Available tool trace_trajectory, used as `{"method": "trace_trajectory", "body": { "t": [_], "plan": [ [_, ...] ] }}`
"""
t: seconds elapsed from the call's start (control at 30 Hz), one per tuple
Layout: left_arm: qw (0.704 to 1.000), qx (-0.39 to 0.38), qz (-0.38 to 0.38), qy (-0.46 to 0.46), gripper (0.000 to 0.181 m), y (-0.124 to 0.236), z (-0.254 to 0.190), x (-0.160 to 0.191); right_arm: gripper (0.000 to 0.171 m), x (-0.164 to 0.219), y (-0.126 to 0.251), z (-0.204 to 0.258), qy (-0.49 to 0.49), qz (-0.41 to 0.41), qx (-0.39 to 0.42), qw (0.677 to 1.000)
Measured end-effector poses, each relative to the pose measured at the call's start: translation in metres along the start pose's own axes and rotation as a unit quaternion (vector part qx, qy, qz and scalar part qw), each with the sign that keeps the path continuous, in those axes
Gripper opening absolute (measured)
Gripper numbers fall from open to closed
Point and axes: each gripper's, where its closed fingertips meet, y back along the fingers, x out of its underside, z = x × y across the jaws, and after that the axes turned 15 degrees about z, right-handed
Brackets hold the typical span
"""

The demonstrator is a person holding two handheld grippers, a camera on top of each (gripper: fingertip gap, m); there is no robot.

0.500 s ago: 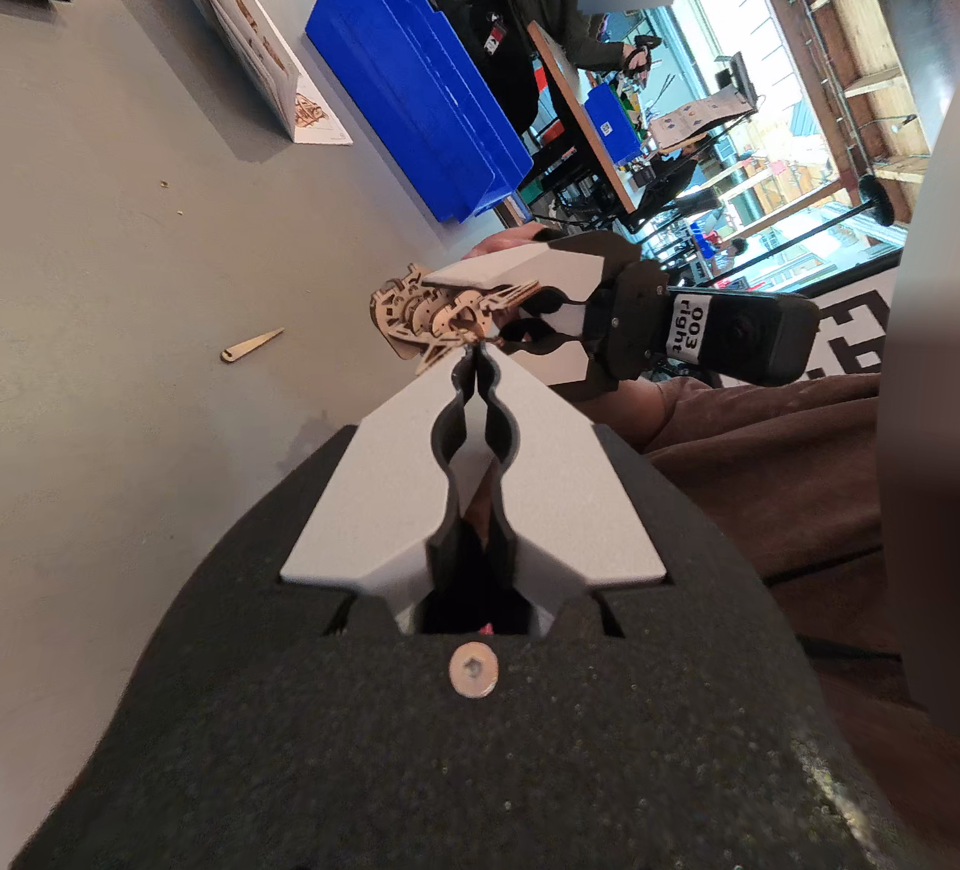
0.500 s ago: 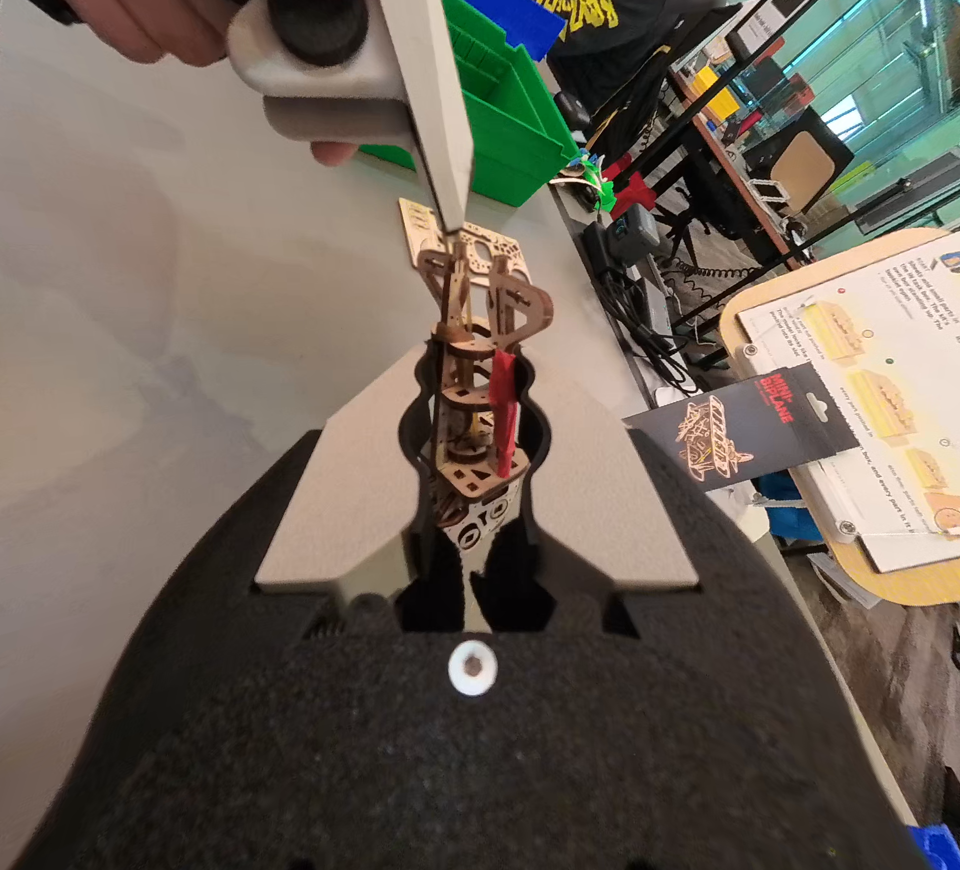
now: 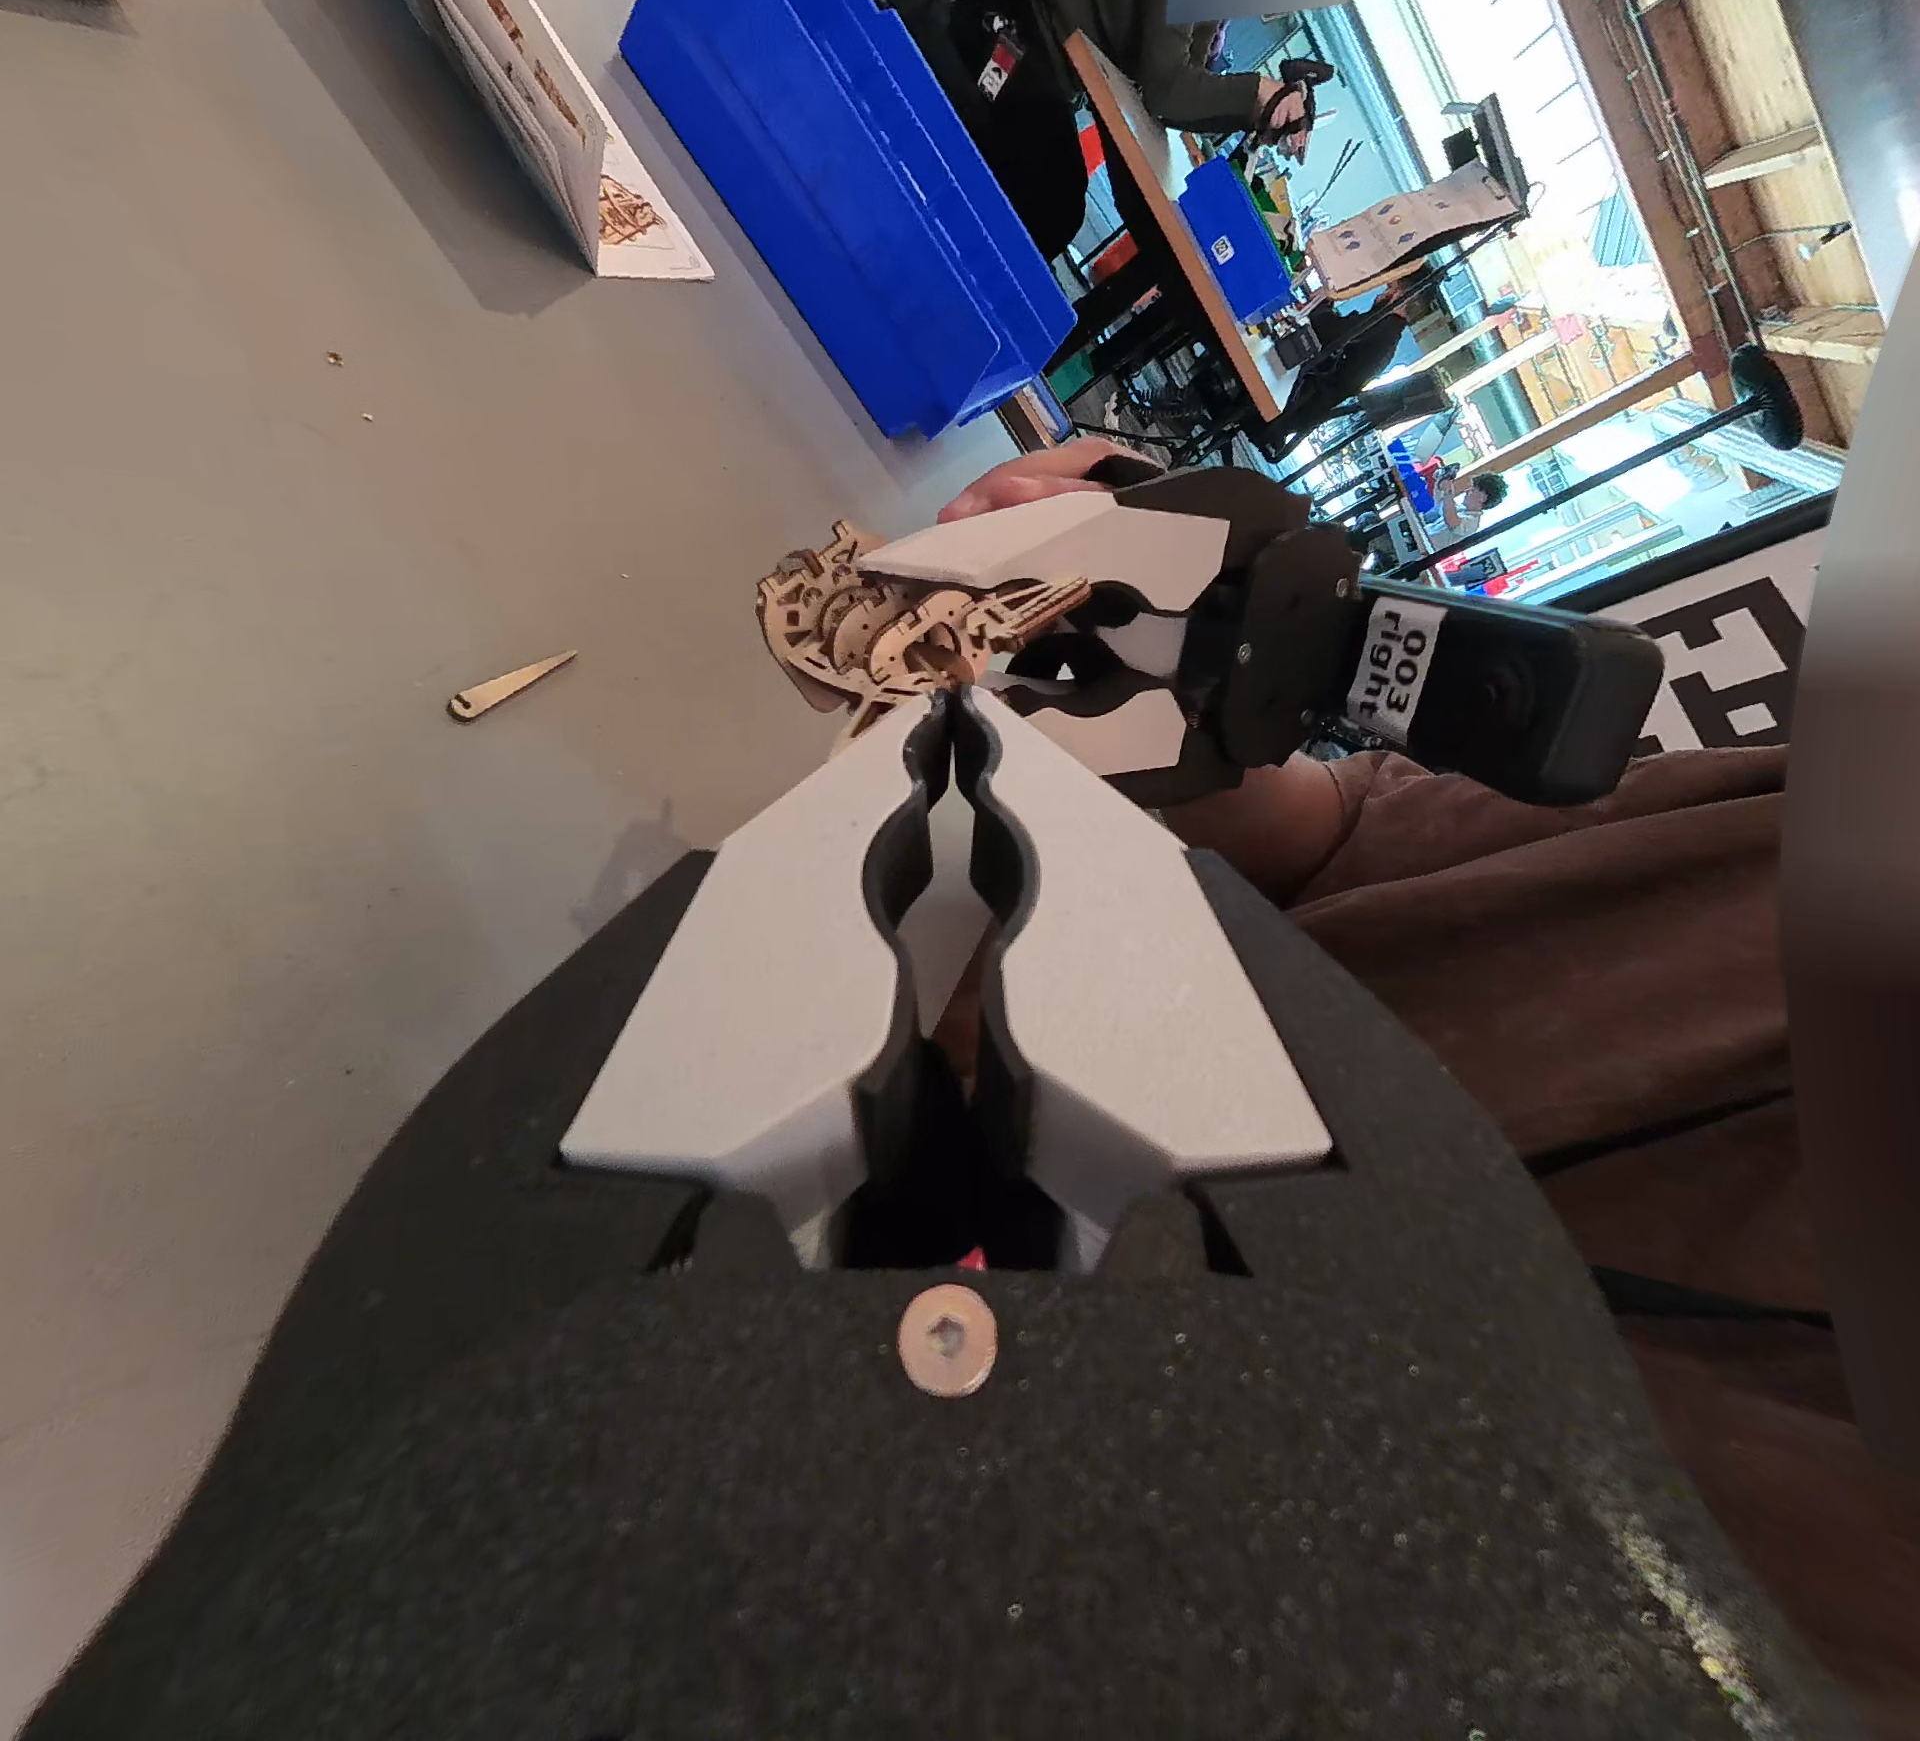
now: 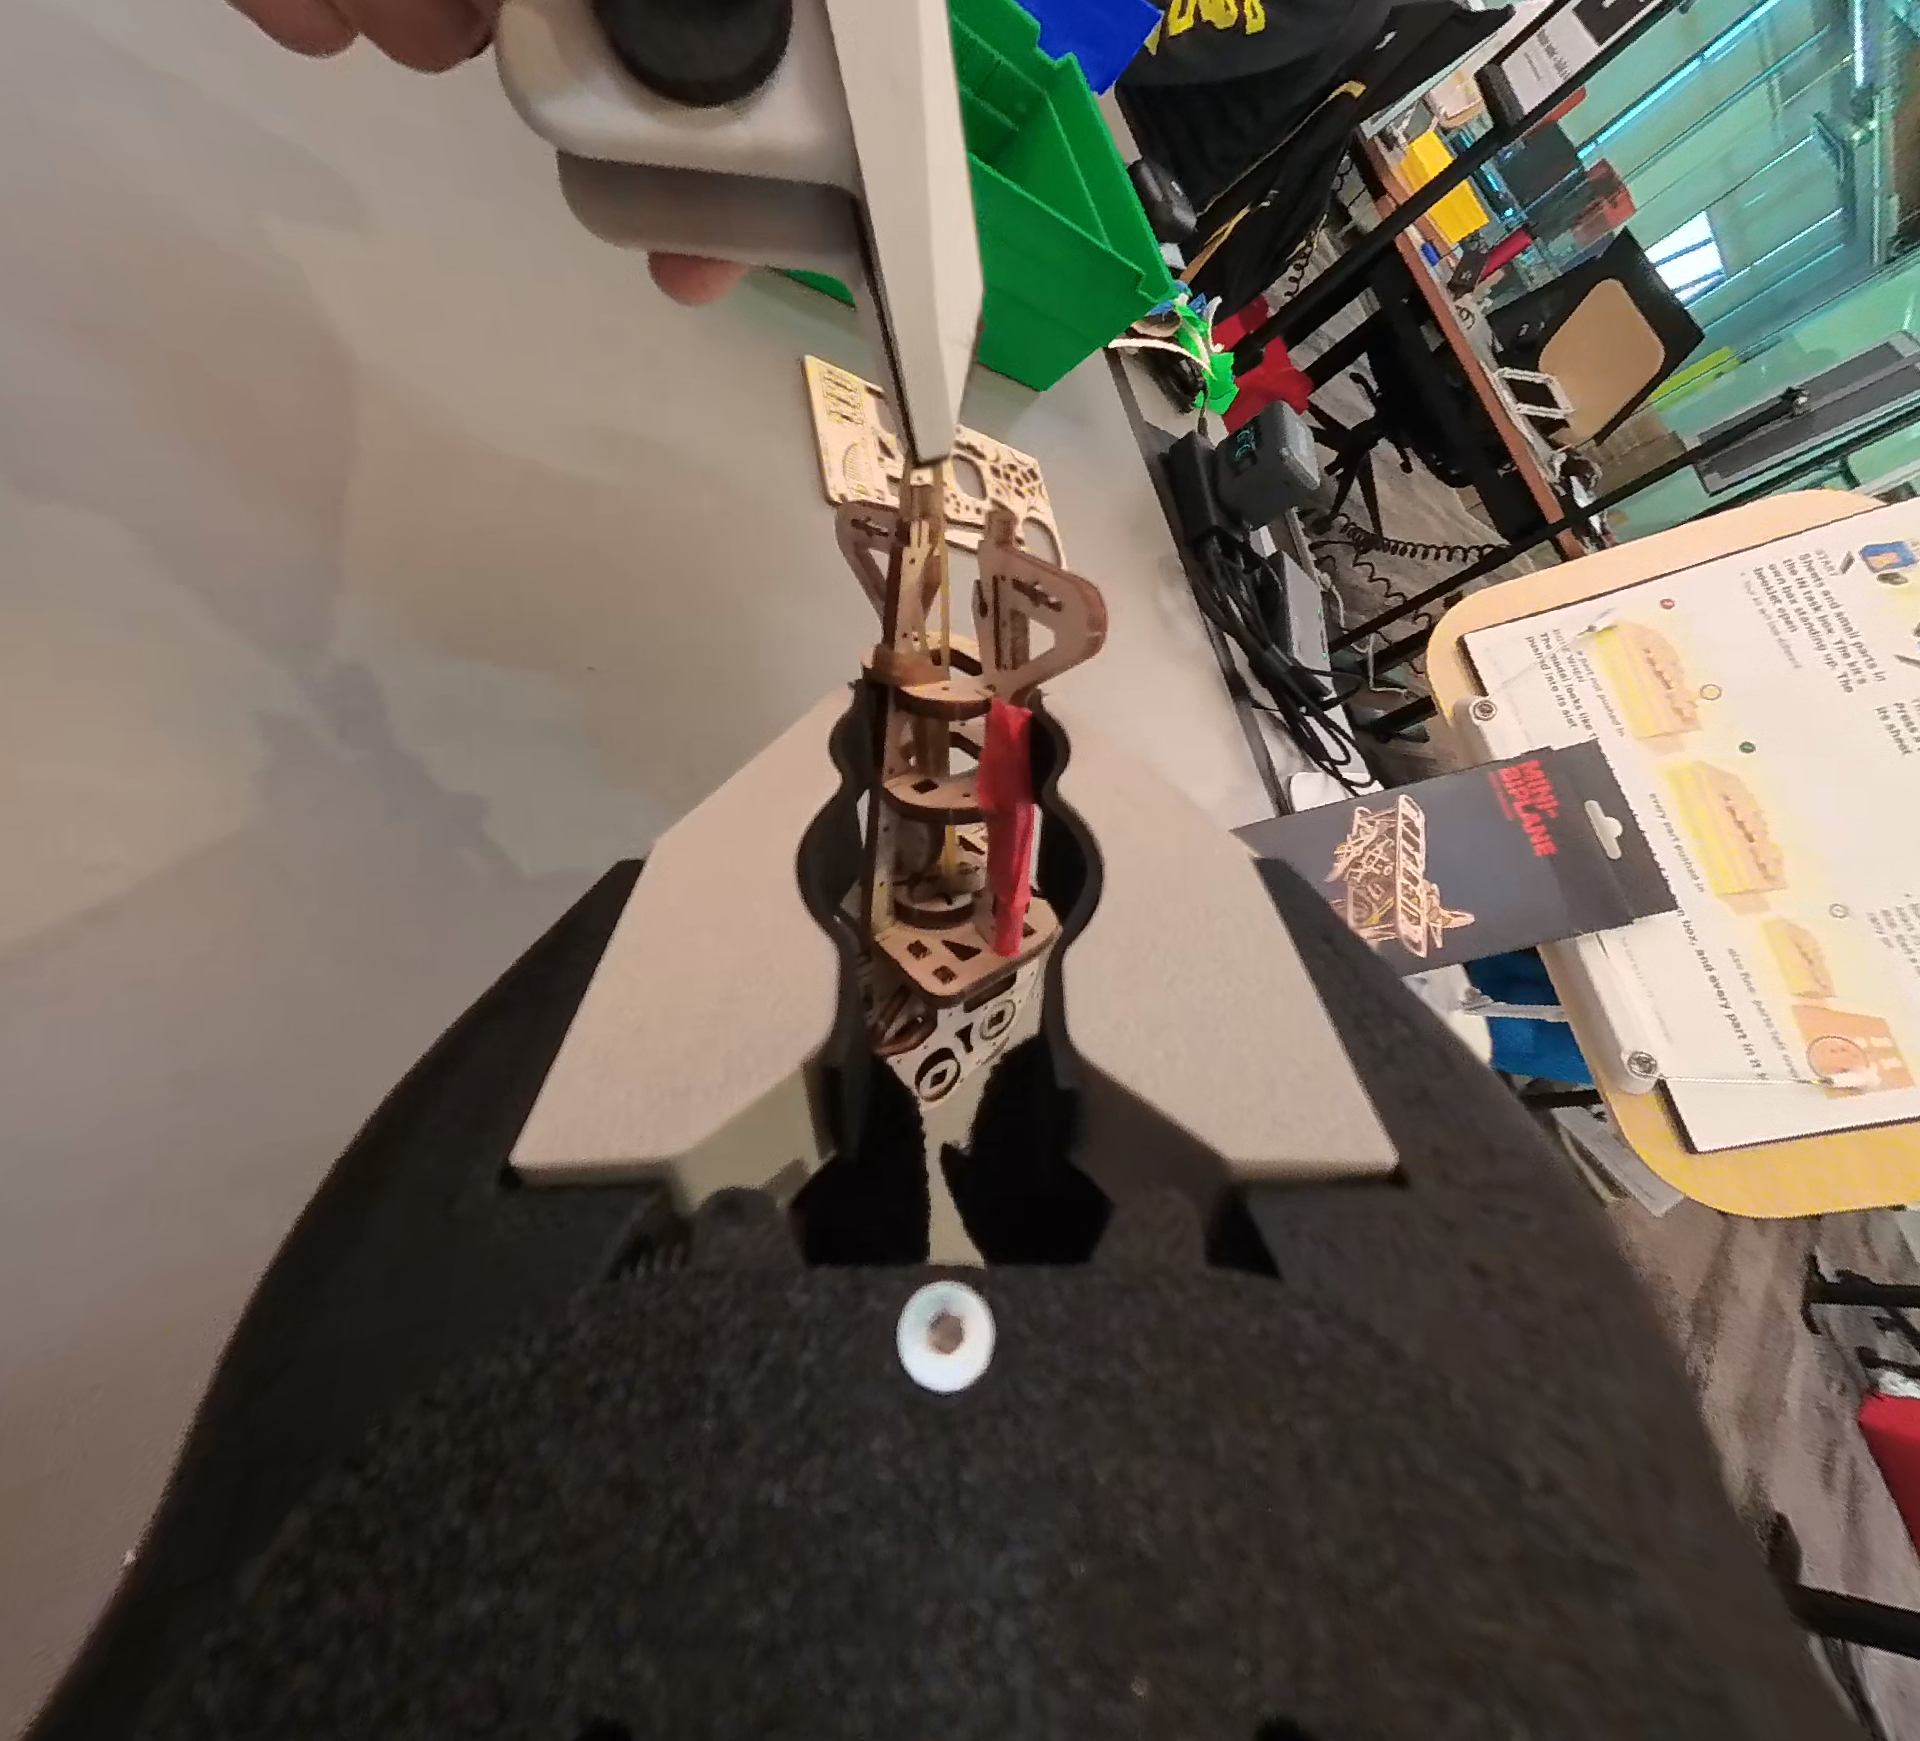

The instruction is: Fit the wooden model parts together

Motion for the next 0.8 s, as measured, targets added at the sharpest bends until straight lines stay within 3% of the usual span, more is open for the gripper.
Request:
{"method": "trace_trajectory", "body": {
  "t": [0.6,0.8],
  "plan": [
    [0.999,-0.043,0.009,-0.011,0.0,-0.0059,0.0061,0.0057,0.027,0.0039,-0.004,-0.0023,0.018,0.033,0.026,0.999],
    [1.0,-0.023,-0.004,0.011,0.0,-0.0055,0.007,0.0048,0.027,0.0058,-0.0053,-0.0008,0.033,0.037,0.034,0.998]
  ]
}}
